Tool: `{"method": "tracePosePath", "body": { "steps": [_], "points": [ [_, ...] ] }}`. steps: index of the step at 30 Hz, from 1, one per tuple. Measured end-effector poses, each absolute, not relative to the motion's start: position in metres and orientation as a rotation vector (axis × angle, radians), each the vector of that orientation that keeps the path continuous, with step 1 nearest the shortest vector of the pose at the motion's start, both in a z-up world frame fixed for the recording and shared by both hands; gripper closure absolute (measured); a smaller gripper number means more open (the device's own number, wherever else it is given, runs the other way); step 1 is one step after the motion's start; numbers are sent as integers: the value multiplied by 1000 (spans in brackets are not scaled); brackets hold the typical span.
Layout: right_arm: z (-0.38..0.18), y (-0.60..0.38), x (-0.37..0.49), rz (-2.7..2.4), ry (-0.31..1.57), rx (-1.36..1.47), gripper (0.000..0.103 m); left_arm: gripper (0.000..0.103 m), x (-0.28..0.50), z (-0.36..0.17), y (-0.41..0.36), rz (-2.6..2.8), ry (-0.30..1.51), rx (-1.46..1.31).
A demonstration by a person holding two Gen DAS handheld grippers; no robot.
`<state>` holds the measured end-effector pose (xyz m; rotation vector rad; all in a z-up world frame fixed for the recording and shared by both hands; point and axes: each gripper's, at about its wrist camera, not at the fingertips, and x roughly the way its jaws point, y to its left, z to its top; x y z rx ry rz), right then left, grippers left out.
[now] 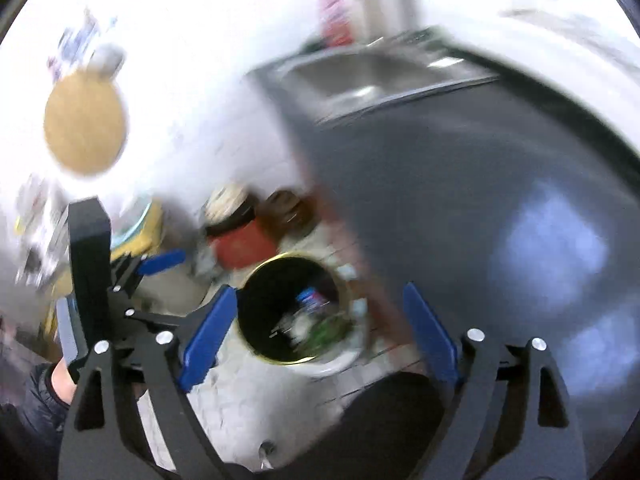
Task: Collect trash
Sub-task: 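Swing both open tools back over the countertop trash pile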
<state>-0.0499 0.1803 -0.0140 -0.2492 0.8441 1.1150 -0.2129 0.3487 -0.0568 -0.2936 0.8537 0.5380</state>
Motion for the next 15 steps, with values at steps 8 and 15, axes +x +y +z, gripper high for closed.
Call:
{"method": "tracePosePath", "body": {
  "steps": [8, 15],
  "points": [
    [27, -46, 33, 691, 751, -69, 18, 7, -89, 2, 196, 197, 811, -169],
    [26, -197, 50, 446, 747, 16, 18, 7, -12, 14, 57, -3, 813, -69]
  ]
}}
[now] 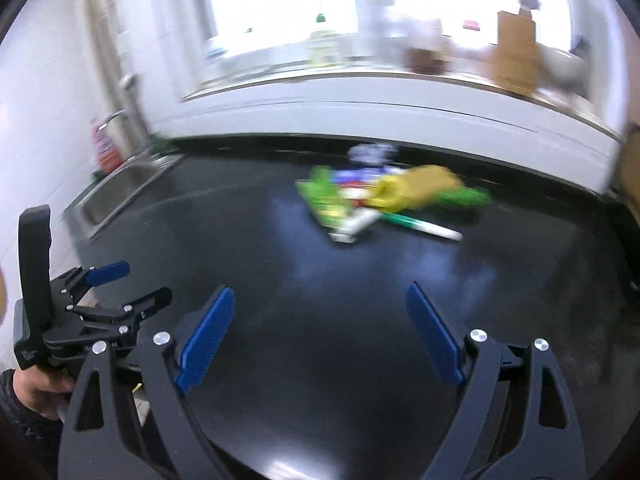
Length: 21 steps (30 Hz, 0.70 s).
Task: Collect trash
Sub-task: 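Swing both open tools back over the countertop trash pile, then grasp the green juice carton with the left tool while the right tool grasps the green marker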
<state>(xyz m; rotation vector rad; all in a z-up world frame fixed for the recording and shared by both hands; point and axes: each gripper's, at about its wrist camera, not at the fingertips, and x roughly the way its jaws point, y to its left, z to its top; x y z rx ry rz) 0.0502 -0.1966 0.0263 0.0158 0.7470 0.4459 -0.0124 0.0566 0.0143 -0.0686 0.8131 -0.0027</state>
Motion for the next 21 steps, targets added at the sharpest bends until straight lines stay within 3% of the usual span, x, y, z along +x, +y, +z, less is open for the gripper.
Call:
{"method": "tracePosePath", "body": {
  "steps": [8, 21],
  "points": [
    [17, -249, 48, 383, 745, 36, 18, 7, 20, 17, -3, -32, 833, -12],
    [-21, -229, 140, 459, 837, -63, 18, 7, 123, -9, -2, 35, 950, -102]
  ]
}}
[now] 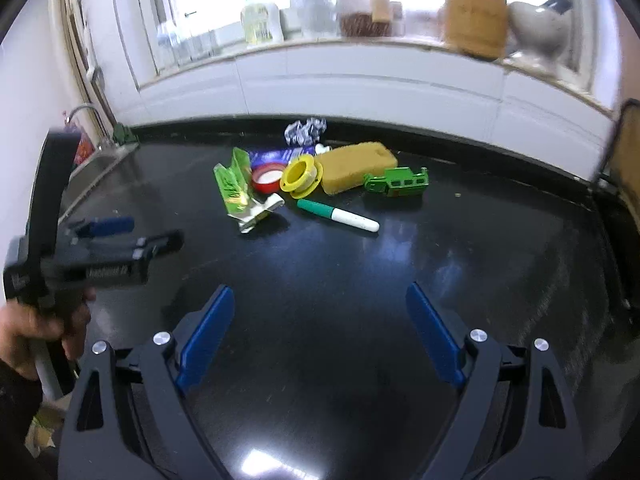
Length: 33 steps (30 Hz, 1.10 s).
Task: Collect trash
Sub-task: 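Grasp the green juice carton with the left tool while the right tool grasps the green marker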
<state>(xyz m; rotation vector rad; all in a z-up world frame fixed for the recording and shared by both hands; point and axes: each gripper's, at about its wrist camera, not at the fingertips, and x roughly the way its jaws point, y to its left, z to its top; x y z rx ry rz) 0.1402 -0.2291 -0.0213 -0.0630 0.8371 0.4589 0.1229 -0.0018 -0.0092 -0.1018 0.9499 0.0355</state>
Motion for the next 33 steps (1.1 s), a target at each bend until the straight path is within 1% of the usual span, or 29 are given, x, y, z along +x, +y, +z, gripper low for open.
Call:
{"method": "tracePosePath", "body": {
  "steps": [6, 11, 15, 17, 18, 19, 20, 21, 22, 23, 24, 25, 26, 27, 30, 33],
  "points": [
    [-54, -213, 203, 484, 893, -114, 18, 7, 197, -33, -5, 88, 1000, -167],
    [-76, -206, 244, 486, 925, -163, 18, 7, 232, -56, 1, 119, 1069, -243],
    [-88, -201, 264, 499, 943, -181, 19, 7, 244, -59, 1, 129, 1045, -237],
    [-91, -199, 267, 502, 943, -198, 29, 8, 246, -59, 4, 113, 1023, -252],
    [-90, -198, 267, 501, 934, -207, 31, 12, 246, -60, 3, 107, 1017, -249],
    [-90, -196, 266, 509, 927, -219, 35, 22, 244, -59, 4, 103, 1007, -237],
    [-89, -194, 265, 521, 923, -225, 40, 28, 242, -58, 4, 94, 998, -224],
    [-89, -192, 263, 527, 921, -228, 43, 42, 238, -58, 4, 86, 990, -207],
    [-88, -190, 262, 539, 918, -232, 50, 52, 235, -58, 5, 79, 986, -192],
    [-87, -187, 260, 550, 916, -236, 59, 57, 232, -58, 5, 74, 986, -184],
    [-86, -184, 256, 564, 914, -244, 66, 67, 230, -58, 6, 60, 987, -180],
    [-85, -182, 252, 570, 913, -253, 77, 72, 226, -58, 8, 43, 989, -187],
    [-84, -178, 247, 570, 908, -273, 84, 74, 222, -58, 10, 28, 993, -188],
    [-84, -174, 242, 568, 902, -291, 88, 76, 217, -57, 13, 18, 996, -187],
    [-84, -167, 224, 566, 889, -308, 89, 81, 198, -57, 22, -7, 996, -175],
    [-82, -168, 208, 546, 892, -275, 89, 81, 177, -56, 29, -31, 998, -157]
  ]
}}
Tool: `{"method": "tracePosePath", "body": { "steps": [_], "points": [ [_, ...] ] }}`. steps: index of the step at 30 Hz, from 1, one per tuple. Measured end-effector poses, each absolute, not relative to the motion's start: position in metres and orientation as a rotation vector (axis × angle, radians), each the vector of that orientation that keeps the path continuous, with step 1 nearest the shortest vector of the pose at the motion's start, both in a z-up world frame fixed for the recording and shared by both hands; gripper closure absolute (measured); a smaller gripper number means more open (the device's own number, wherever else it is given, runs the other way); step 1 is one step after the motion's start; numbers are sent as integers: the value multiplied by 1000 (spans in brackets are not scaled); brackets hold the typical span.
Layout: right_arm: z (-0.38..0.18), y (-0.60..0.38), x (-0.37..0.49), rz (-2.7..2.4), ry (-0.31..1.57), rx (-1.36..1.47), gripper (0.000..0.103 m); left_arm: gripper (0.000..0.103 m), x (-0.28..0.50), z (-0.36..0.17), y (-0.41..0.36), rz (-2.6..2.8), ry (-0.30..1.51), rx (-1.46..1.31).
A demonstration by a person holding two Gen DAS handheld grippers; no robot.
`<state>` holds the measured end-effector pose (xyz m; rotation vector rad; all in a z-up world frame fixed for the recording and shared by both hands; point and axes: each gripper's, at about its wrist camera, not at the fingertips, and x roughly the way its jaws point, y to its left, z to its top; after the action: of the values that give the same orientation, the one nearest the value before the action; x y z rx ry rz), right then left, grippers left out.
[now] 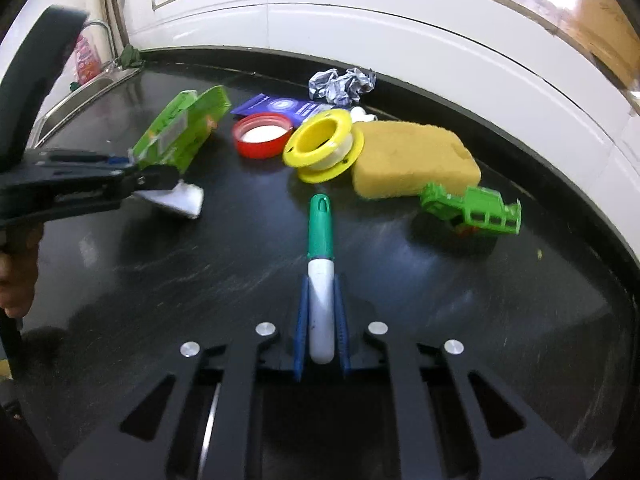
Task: Collect trash
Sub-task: 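Grasp the green juice carton with the left tool while the right tool grasps the green marker, then carry the carton and marker over the black bin with both tools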
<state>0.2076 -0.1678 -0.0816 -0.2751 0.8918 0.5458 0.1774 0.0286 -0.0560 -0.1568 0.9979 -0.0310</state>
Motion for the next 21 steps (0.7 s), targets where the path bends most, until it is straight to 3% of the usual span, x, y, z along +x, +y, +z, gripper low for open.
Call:
{"method": "tracePosePath", "body": {
  "steps": [10, 21],
  "points": [
    [-57, -174, 134, 486, 884, -142, 89, 81, 87, -34, 34, -74, 967, -101],
    [-35, -166, 90, 468, 844, -122, 89, 81, 52, -26, 44, -87, 937, -71]
  ]
}}
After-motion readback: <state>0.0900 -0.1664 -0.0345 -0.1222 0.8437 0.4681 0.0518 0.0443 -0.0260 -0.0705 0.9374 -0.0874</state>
